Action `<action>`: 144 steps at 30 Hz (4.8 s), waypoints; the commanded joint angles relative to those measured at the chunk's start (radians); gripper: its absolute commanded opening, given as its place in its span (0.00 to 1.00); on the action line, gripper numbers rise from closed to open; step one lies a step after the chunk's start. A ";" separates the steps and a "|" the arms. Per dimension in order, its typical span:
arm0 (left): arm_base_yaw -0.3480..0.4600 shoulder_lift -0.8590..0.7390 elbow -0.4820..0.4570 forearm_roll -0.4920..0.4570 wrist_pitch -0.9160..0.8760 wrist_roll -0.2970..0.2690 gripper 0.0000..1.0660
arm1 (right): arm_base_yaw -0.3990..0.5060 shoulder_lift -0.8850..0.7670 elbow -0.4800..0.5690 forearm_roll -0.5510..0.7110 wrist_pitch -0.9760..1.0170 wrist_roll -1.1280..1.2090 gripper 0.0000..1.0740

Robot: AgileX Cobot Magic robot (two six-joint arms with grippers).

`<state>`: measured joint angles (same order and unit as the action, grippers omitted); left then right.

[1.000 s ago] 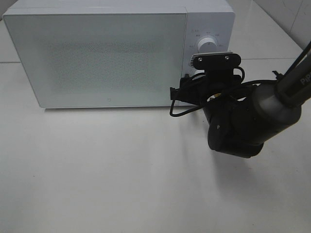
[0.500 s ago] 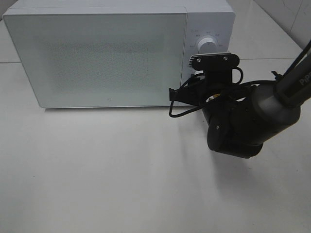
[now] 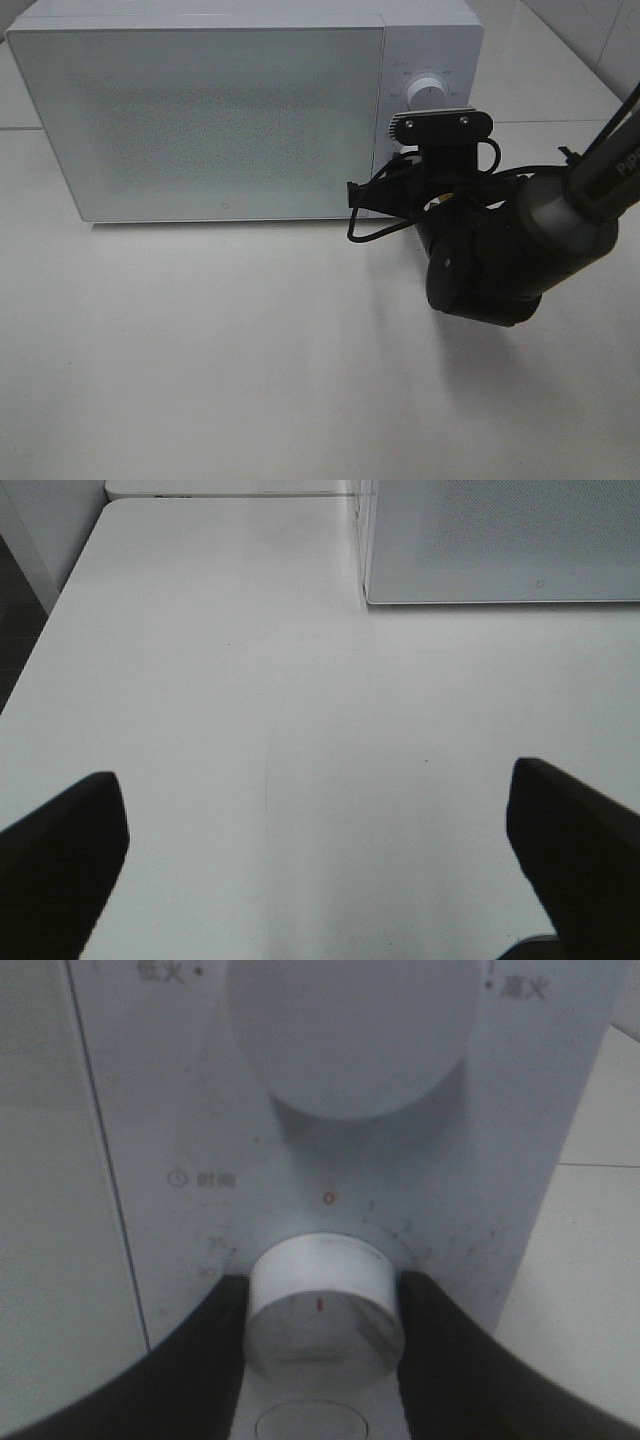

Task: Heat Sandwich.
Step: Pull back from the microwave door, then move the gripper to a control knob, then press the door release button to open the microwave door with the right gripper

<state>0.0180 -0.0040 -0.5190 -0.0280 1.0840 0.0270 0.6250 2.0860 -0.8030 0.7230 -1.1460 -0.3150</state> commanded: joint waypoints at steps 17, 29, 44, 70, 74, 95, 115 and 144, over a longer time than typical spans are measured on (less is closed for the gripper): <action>0.002 -0.024 0.002 -0.009 -0.015 -0.002 0.92 | -0.007 -0.001 -0.009 -0.078 -0.163 0.370 0.20; 0.002 -0.024 0.002 -0.009 -0.015 -0.002 0.92 | -0.007 -0.001 -0.009 -0.100 -0.220 0.900 0.20; 0.002 -0.024 0.002 -0.009 -0.015 -0.002 0.92 | -0.008 -0.001 -0.009 -0.069 -0.225 1.523 0.20; 0.002 -0.024 0.002 -0.009 -0.015 -0.002 0.92 | -0.008 -0.001 -0.009 -0.003 -0.216 1.845 0.22; 0.002 -0.024 0.002 -0.009 -0.015 -0.002 0.92 | -0.008 -0.001 -0.009 -0.024 -0.217 1.845 0.27; 0.002 -0.024 0.002 -0.009 -0.015 -0.002 0.92 | -0.008 -0.001 -0.008 -0.087 -0.215 1.781 0.74; 0.002 -0.024 0.002 -0.009 -0.015 -0.002 0.92 | -0.007 -0.078 0.156 -0.168 -0.210 1.745 0.71; 0.002 -0.024 0.002 -0.009 -0.015 -0.002 0.92 | -0.009 -0.578 0.321 -0.304 0.762 0.750 0.71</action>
<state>0.0180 -0.0050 -0.5190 -0.0280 1.0840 0.0270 0.6230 1.5420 -0.4790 0.4230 -0.4640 0.5550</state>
